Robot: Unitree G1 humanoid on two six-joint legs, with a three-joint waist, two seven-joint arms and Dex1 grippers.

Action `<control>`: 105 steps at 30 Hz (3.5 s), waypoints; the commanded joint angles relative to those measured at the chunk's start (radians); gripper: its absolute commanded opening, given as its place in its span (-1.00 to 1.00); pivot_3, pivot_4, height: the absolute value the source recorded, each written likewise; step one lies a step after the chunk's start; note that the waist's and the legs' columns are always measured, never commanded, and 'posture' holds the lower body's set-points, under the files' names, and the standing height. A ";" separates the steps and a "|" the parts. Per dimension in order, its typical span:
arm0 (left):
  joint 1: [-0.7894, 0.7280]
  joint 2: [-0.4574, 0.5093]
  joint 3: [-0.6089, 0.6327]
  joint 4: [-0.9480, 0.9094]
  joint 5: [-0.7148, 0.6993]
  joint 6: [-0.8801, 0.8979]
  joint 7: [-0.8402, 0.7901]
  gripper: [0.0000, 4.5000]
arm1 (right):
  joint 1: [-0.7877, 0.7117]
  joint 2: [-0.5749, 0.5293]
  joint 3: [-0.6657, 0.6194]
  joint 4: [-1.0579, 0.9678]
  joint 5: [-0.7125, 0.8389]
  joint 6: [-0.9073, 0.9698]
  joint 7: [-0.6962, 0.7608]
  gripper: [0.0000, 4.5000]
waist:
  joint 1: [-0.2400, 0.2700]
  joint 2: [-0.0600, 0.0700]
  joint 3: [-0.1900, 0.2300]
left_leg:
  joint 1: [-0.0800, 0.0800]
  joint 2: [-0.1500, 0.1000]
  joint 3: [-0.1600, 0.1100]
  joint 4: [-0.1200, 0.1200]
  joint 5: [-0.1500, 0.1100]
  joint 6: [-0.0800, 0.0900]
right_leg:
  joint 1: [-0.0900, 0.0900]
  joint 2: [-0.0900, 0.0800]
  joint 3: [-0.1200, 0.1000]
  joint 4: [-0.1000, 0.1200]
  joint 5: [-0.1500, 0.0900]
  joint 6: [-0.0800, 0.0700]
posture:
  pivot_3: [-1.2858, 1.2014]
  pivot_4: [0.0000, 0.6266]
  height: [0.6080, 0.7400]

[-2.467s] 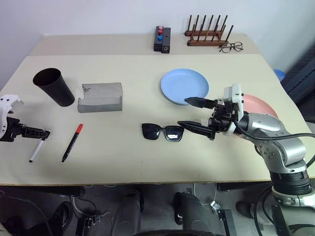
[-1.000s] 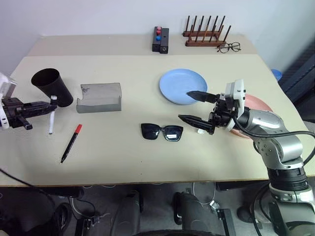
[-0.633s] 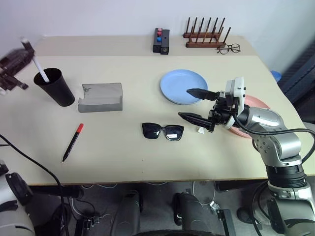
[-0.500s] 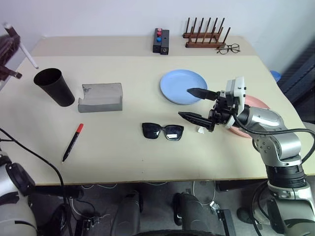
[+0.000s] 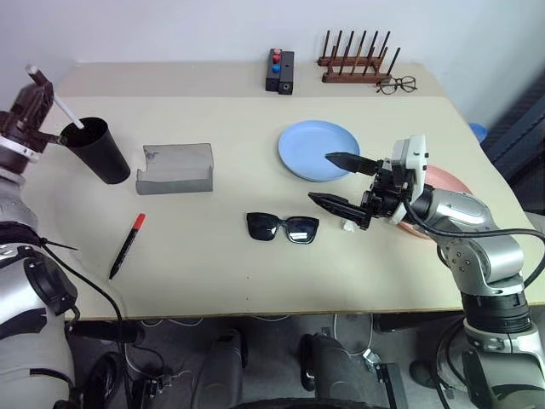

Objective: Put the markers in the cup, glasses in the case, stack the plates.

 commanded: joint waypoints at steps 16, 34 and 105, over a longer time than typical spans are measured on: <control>0.000 -0.010 0.027 -0.009 -0.049 0.026 0.006 -0.98 | -0.030 0.120 -0.099 -0.043 0.102 -0.059 -0.097 0.96 | 0.000 0.000 0.000 | 0.000 0.000 0.000 0.000 0.000 0.000 | 0.000 0.000 0.000 0.000 0.000 0.000 | 0.03 -0.52 1.00; 0.018 -0.027 -0.005 -0.025 -0.021 0.011 0.045 0.77 | -0.009 0.089 -0.057 -0.043 0.034 -0.078 -0.067 0.96 | 0.000 0.000 0.000 | 0.000 0.000 0.000 0.000 0.000 0.000 | 0.000 0.000 0.000 0.000 0.000 0.000 | 0.03 -0.52 1.00; 0.253 0.295 -0.886 -0.930 0.014 1.593 0.008 -0.47 | 0.008 0.052 -0.044 -0.019 -0.005 -0.073 -0.049 0.96 | 0.000 0.004 0.000 | -0.002 0.000 0.002 -0.004 -0.001 0.000 | -0.004 -0.002 0.002 -0.004 -0.003 -0.006 | 0.03 -0.52 1.00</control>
